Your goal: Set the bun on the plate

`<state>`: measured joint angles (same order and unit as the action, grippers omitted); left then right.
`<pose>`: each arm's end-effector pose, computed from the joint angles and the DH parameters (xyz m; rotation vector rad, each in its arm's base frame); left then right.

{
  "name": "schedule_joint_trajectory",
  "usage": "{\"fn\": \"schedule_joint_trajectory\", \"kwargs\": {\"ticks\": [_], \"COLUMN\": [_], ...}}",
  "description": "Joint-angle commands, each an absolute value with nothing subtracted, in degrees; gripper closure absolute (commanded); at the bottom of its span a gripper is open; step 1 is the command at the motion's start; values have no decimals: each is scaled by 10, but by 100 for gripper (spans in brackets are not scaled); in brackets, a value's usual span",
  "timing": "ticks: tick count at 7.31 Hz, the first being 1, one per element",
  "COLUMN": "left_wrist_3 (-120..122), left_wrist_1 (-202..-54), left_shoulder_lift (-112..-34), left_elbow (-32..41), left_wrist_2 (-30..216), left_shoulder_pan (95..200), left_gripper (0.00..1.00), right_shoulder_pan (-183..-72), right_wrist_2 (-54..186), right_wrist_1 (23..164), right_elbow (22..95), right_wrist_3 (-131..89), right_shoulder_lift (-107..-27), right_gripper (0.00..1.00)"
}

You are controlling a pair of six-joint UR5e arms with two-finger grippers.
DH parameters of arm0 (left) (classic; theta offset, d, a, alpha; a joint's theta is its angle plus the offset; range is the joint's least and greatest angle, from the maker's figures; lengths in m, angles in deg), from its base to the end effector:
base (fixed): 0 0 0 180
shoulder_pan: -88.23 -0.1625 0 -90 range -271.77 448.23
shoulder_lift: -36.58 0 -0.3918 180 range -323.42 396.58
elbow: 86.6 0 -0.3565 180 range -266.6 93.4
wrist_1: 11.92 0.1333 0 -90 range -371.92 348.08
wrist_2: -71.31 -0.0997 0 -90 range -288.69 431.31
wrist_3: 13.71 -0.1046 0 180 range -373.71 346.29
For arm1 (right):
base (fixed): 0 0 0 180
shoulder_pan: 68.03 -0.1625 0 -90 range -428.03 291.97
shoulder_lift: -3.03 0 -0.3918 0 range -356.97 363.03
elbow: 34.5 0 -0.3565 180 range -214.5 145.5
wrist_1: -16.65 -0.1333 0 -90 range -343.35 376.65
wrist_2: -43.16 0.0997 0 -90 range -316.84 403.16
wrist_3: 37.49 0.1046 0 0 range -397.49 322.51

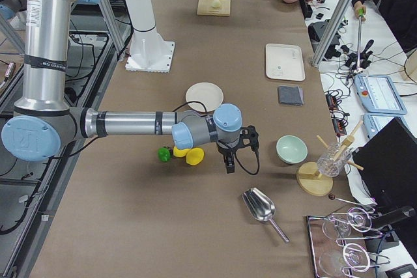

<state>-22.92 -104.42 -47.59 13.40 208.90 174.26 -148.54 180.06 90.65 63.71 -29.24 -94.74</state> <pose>-0.0267 -0.4258 0.5848 0.1479 0.8263 0.2648 -0.0130 -0.4230 0.5883 0.1422 -0.8450 -0.1377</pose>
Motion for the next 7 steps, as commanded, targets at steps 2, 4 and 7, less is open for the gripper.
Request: {"fn": "schedule_joint_trajectory", "kwargs": {"ticks": [2, 4, 7], "left_wrist_3": [-228, -226, -157], "left_wrist_1": [-1046, -1048, -1066], "left_shoulder_lift": [-480, -479, -474], "left_elbow": [132, 125, 137], "left_wrist_2": [2085, 2090, 2091], "left_shoulder_pan": [1742, 1744, 1735], "left_gripper": [2, 2, 2], "right_shoulder_pan": [-1484, -1480, -1418], "right_wrist_2": [1783, 1785, 1825], "right_wrist_1": [859, 851, 819], "right_elbow": [616, 610, 610], "right_wrist_3": [-286, -286, -257], "right_shoulder_lift": [-945, -935, -930], "right_gripper": [0, 0, 0]}}
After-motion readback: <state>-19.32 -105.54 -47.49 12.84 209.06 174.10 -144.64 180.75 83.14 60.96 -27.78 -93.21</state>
